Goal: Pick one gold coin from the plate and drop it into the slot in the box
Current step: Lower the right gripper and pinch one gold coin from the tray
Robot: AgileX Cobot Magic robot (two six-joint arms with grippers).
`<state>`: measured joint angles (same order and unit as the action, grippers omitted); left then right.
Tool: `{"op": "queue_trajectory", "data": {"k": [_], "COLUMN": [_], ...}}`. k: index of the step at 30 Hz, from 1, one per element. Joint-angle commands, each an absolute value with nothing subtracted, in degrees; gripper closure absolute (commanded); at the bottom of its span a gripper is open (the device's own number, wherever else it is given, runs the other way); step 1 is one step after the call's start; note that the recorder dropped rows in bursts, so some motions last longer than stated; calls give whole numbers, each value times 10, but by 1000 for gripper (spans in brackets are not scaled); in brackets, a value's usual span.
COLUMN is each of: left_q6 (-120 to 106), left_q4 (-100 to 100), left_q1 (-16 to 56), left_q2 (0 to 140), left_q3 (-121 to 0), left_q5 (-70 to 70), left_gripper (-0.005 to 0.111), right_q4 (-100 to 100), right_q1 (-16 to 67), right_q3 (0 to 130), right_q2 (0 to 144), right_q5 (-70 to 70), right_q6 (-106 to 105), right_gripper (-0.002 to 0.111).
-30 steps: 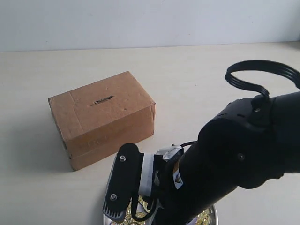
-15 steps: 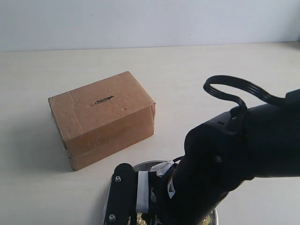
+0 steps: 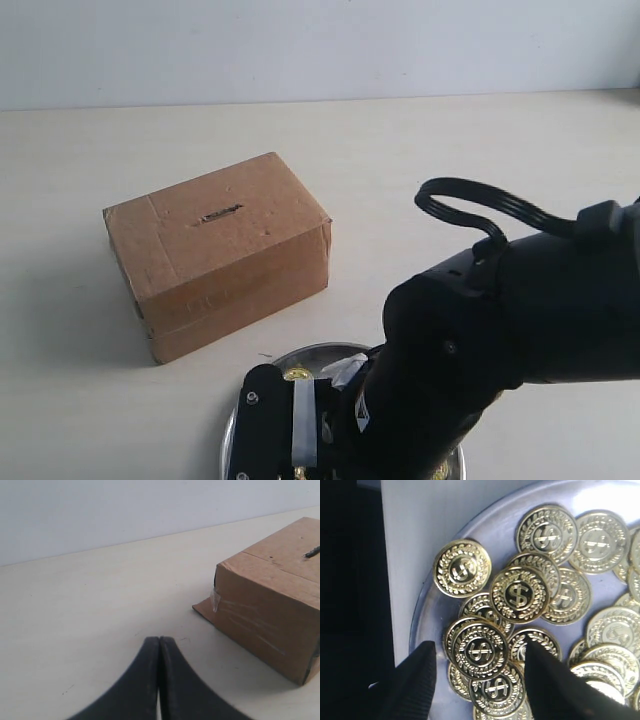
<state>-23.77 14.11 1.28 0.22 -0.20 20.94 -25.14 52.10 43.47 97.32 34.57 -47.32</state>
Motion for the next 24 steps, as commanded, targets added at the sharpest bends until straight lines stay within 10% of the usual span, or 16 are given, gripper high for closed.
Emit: {"op": "queue_trajectory", "data": {"k": [1,24], "left_q6": [-237,-237], "left_q4": [141,141], "left_q1": [13,13], "left_q2": [0,0], "left_q3": [0,0], "left_q5": [206,206], "left_gripper": [107,107], "right_q4": [-252,-194], "right_q1": [523,547], "right_q3": [439,439], "right_q2": [980,983], "right_q5": [346,328], "right_q6": [-479,-460], "right_gripper": [57,57]}}
